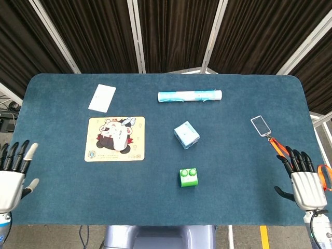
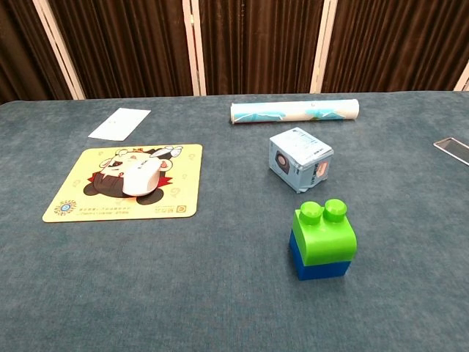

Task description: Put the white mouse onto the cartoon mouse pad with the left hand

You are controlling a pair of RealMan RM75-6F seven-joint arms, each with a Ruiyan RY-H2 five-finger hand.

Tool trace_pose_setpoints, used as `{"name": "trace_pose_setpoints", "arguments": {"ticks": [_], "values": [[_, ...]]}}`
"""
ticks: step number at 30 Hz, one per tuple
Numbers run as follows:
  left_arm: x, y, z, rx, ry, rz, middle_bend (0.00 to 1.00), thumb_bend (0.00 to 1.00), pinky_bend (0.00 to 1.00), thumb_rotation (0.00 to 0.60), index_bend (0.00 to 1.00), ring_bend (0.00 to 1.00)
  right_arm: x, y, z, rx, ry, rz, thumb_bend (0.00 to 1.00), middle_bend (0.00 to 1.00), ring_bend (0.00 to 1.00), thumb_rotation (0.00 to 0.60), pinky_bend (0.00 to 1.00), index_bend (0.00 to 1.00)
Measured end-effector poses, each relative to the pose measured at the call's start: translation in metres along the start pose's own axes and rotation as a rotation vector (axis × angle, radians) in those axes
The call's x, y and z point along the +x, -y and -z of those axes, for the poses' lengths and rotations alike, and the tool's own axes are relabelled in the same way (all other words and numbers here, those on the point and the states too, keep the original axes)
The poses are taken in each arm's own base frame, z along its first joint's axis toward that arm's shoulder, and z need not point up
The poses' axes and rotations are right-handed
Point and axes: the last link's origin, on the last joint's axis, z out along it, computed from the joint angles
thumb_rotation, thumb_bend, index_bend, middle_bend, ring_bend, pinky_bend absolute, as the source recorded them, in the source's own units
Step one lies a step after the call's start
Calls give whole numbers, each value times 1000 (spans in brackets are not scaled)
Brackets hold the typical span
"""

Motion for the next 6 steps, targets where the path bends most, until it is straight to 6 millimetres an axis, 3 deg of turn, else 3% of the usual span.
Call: {"name": "trace_pose_setpoints", "arguments": {"ticks": [6], "values": [[-15, 12, 9, 89, 39, 77, 0, 136, 0, 600, 0, 0, -2, 3, -5, 12, 12, 3, 125, 0, 0, 600, 0, 159]]}}
